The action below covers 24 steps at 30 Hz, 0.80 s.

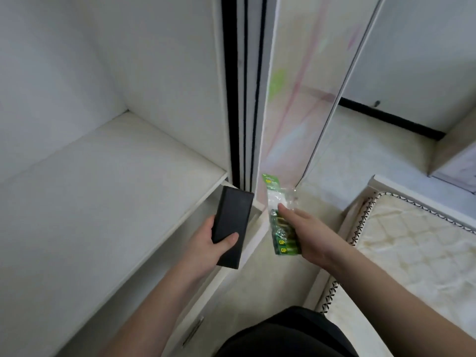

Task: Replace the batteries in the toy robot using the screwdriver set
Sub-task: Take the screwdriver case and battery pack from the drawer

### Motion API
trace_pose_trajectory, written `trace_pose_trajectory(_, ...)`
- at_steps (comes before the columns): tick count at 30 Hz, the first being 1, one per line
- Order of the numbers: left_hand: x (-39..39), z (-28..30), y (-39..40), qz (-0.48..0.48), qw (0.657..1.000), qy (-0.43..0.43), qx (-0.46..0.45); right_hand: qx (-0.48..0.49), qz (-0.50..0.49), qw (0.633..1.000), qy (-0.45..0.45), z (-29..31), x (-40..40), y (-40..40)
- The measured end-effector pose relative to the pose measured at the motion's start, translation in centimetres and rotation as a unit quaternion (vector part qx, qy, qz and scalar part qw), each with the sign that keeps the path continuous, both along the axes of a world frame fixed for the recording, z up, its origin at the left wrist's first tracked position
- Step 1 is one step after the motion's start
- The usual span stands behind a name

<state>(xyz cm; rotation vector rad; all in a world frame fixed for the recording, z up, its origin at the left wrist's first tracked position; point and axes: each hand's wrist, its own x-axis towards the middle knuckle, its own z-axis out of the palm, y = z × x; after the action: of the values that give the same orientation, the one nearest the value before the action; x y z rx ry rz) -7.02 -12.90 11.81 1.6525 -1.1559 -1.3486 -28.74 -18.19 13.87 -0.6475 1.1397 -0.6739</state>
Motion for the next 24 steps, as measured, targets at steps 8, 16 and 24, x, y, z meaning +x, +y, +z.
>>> trace_pose_trajectory(8,-9.4,1.1,-6.8,-0.066,0.995,0.068,0.043,-0.095,-0.118,0.985,0.087,-0.6,-10.9,-3.2)
trace_pose_trajectory(16,-17.7,1.5,-12.8,-0.071,0.993,0.095,0.029,-0.110,-0.192,0.963,0.153,-2.1,-16.7,-5.6)
trace_pose_trajectory(24,-21.1,2.3,-18.1,-0.101,0.986,0.129,0.020,-0.132,-0.228,0.949,0.171,-0.7,-17.7,-9.3)
